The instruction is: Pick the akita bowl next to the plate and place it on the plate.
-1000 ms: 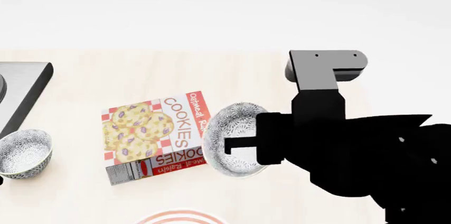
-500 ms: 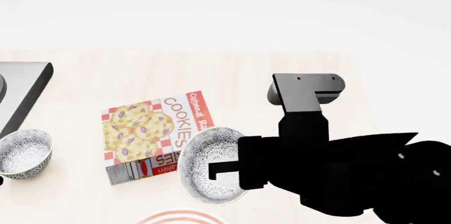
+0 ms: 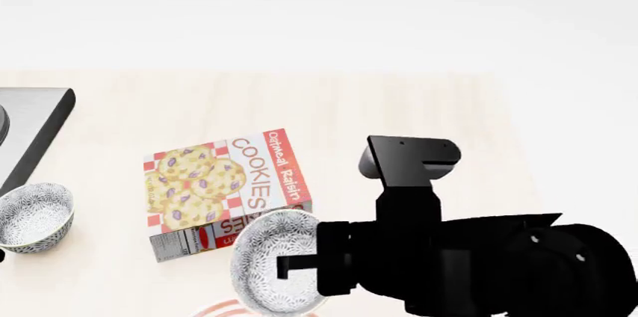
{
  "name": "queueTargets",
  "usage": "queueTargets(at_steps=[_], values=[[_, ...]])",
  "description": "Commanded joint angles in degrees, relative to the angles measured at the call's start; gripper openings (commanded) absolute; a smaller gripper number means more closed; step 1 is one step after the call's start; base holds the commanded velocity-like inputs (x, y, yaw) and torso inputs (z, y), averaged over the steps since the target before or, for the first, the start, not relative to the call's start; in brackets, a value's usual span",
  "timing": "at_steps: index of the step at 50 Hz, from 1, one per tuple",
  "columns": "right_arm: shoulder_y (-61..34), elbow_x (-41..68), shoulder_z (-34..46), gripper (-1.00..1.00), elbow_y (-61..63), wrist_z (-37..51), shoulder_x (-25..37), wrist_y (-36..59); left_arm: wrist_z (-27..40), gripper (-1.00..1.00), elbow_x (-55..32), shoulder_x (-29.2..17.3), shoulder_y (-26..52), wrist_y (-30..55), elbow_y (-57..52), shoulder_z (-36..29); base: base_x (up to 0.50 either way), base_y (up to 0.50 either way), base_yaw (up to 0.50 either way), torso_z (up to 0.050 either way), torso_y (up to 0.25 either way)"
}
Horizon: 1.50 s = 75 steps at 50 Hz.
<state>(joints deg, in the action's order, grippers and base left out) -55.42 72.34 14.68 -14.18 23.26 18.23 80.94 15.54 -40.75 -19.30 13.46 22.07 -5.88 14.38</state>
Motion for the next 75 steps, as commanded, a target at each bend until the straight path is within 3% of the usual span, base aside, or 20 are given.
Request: queueTargets(at_steps=[1,40,75], values=[[1.9,0.4,1.2,-1.00,-3.5,-3.6,-1.0,-2.4,0.0,1.00,0.0,0.0,0.0,-0.3,0.4,-0.2,0.00,0.00,0.00,0.000,0.000],[4.3,0.8,4.1,-1.00,-5.4,-8.0,-1.6,-5.4,0.1,1.00,0.0,-0.4,0.0,-0.9,0.6,-0.7,0.00,0.00,0.00,0.000,0.000],[6.3,-1.7,11.4,-1.00,-4.2,-13.3,-1.4,-6.4,0.6,1.00,-0.6,-0.7,-0.1,-0.8,0.2,-1.0,0.00,0.00,0.00,0.000,0.000]])
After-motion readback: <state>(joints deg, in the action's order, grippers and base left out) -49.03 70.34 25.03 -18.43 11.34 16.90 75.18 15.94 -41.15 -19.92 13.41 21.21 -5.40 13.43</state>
